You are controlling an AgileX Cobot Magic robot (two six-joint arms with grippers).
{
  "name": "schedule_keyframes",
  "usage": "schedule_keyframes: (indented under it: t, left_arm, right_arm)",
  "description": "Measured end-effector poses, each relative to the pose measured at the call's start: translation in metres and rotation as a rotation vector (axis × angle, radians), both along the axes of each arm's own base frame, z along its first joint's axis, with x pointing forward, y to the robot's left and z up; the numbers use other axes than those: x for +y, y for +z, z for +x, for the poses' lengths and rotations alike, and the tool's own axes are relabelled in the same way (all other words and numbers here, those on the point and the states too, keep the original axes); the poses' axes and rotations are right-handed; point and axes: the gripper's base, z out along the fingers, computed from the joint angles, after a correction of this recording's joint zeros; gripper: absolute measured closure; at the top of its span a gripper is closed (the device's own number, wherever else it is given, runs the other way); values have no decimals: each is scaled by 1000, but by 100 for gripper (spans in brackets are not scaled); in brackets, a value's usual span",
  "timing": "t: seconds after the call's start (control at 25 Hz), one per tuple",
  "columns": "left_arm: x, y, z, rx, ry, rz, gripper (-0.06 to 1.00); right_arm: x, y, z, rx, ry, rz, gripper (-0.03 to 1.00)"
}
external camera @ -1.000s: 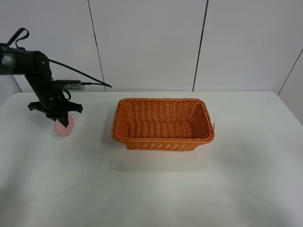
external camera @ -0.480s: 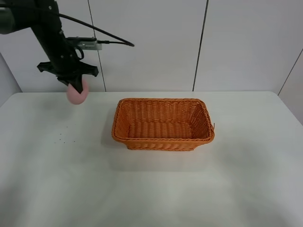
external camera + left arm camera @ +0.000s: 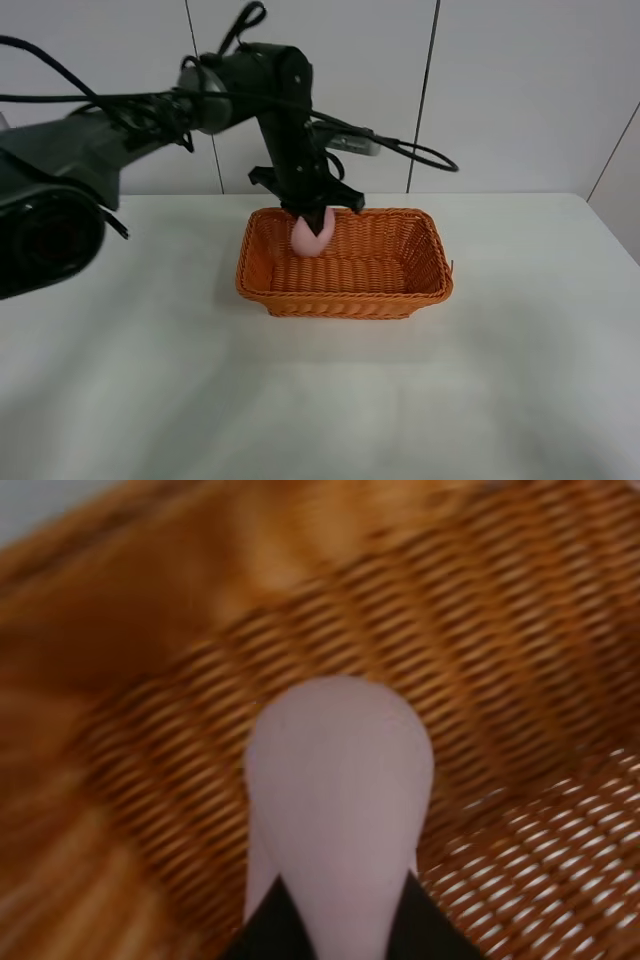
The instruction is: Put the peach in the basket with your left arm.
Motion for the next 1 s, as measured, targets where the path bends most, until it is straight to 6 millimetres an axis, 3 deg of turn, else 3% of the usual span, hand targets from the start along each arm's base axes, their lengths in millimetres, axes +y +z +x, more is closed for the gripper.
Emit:
schedule_keyframes:
  t: [0.2,0.28,0.4,0.48,0.6,0.76,0.92,1.0]
  left_arm:
    - [-20,-46,-2,60,-31,32,85]
    - [-21,-53,-2,78,-30,33,71]
    - [-21,-53,-2,83,-29,27,40]
    - [-22,-49,-2,84,-31,23,26]
    - [-24,-37,1,45,-31,-1,19]
    - [-24,0,2,-32,-33,-53,17]
    - [-5,41,7,-113,-18,-92,17]
    - [10,49,14,-138,9,-85,17]
  right_arm:
    - [0,0,0,0,0,0,27]
    - [0,0,0,0,0,0,27]
    - [0,0,0,0,0,0,27]
    - [0,0,0,0,0,0,27]
    - [0,0,0,0,0,0,27]
    - [0,0,0,0,0,0,27]
    - [0,0,0,0,0,0,27]
    - [0,0,0,0,0,0,27]
